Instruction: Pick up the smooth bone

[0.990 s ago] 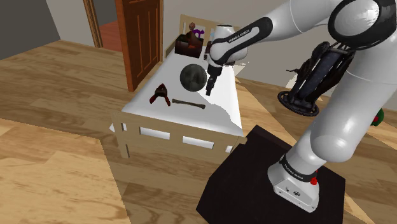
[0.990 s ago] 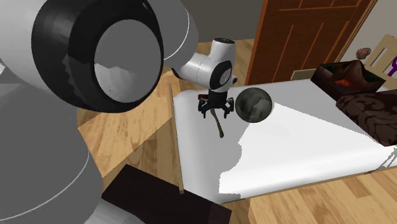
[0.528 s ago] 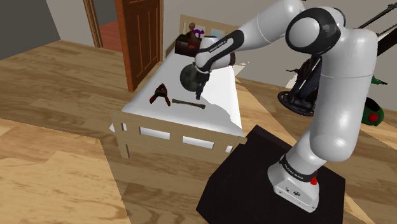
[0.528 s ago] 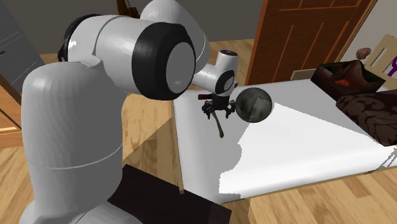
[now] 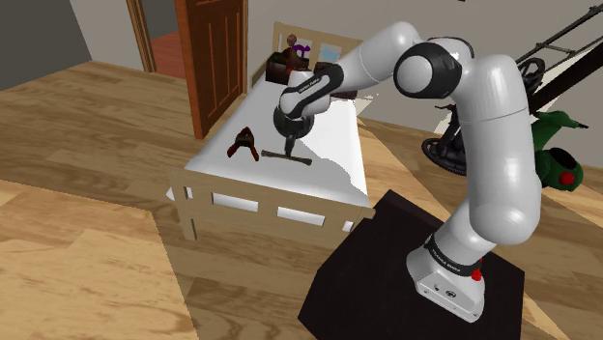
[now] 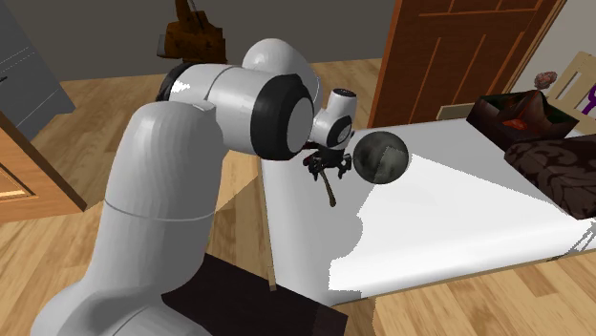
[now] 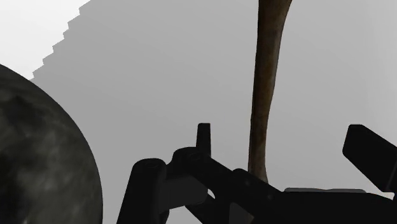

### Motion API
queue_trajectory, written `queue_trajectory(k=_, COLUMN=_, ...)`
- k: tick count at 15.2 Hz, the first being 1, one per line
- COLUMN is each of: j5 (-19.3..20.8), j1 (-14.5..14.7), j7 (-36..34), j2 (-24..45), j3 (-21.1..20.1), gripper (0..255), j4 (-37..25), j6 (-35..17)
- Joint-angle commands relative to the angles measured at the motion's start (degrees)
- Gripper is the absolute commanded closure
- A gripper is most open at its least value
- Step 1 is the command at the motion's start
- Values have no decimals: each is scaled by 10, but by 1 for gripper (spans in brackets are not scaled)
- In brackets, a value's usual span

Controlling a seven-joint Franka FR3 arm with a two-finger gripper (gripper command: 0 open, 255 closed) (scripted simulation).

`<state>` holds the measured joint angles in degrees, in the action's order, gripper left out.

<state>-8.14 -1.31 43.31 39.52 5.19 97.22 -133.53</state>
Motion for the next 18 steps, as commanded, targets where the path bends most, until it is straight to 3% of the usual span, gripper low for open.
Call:
queue_trajectory(k=1, j5=-1, j1=-2, j7=2, j2=16, j3=-2, gripper=0, j4=-9, j6=-7)
queue_trajectory(k=7, j5=-4, j1=-4, j7=5, j2=43, j3=-4, gripper=0, j4=-15, j6=-27)
queue_trajectory(k=8, j5=-4, j1=-4, j7=5, j2=43, j3=-4, gripper=255, j4=-16, j6=-27)
queue_trajectory(k=18, j5=-4, j1=-3, j7=4, j2=37, j3=-4, gripper=255, j4=-14, j6=-23)
